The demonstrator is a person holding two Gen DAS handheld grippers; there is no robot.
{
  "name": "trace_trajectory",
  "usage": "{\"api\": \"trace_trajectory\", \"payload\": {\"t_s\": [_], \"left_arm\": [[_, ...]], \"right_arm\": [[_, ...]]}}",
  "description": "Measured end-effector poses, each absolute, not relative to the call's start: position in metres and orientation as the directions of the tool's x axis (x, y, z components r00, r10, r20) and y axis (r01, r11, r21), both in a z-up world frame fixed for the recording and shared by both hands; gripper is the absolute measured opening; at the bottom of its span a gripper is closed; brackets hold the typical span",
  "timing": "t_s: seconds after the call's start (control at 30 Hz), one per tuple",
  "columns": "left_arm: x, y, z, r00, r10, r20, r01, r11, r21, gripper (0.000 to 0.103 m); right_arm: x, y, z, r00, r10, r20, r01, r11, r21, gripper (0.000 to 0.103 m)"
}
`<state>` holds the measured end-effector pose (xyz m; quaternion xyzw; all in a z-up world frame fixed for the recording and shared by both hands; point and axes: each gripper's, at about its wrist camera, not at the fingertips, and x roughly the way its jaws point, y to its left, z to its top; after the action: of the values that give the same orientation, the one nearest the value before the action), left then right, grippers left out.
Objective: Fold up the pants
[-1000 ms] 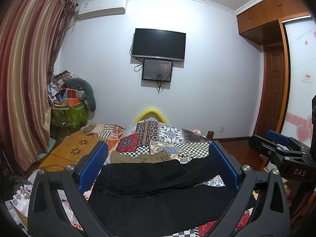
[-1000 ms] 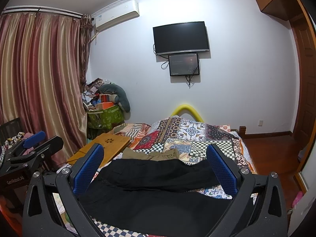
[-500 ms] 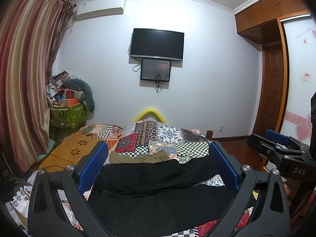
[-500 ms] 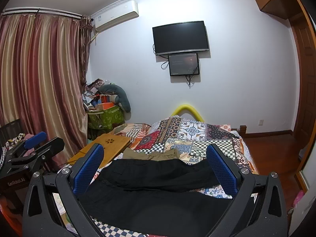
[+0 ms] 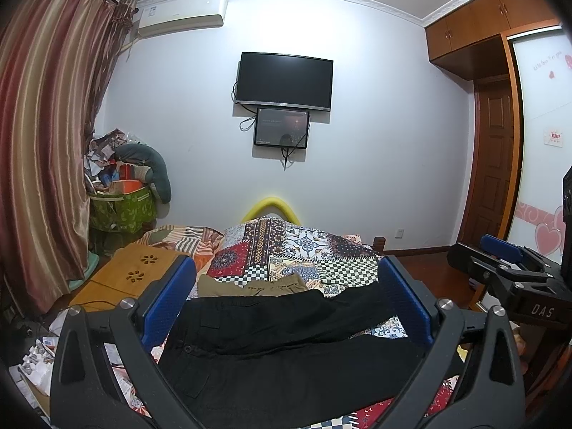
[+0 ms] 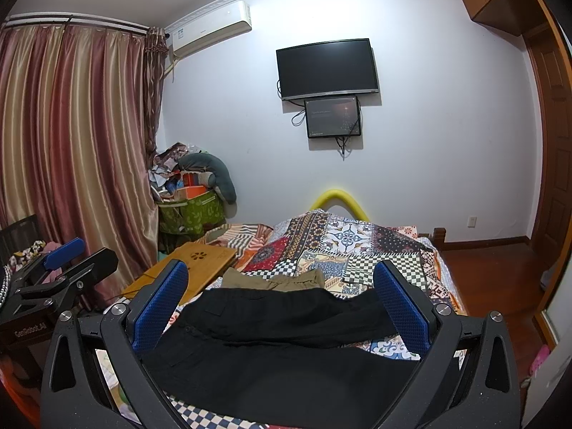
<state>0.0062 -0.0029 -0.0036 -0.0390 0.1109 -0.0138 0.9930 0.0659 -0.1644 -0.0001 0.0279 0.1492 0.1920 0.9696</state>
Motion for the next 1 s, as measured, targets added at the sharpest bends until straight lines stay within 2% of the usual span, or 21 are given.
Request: {"api": "trace_trajectory", "payload": {"t_s": [0.67,0.8,1.0], "left_arm": [[0.016,0.001,-0.010,0.973,-0.028,-0.231,0.010,0.997,-0.079,0.103],[0.037,0.009,-0.019,0.964,-0.029,-0.263,0.008,0.997,-0.082,0.103],[0.079,0.020,-0.038,0.940,0.001,-0.341,-0.024,0.998,-0.063,0.103]], "right_arm": [[0.075,-0.161,-0.005,0.875,0.384,-0.294,-0.371,0.923,0.102,0.103],[0.090,-0.163,-0.016,0.887,0.345,-0.306,-0.337,0.938,0.081,0.103],[0.125,-0.167,-0.044,0.869,0.303,-0.391,-0.300,0.951,0.069,0.103]]}}
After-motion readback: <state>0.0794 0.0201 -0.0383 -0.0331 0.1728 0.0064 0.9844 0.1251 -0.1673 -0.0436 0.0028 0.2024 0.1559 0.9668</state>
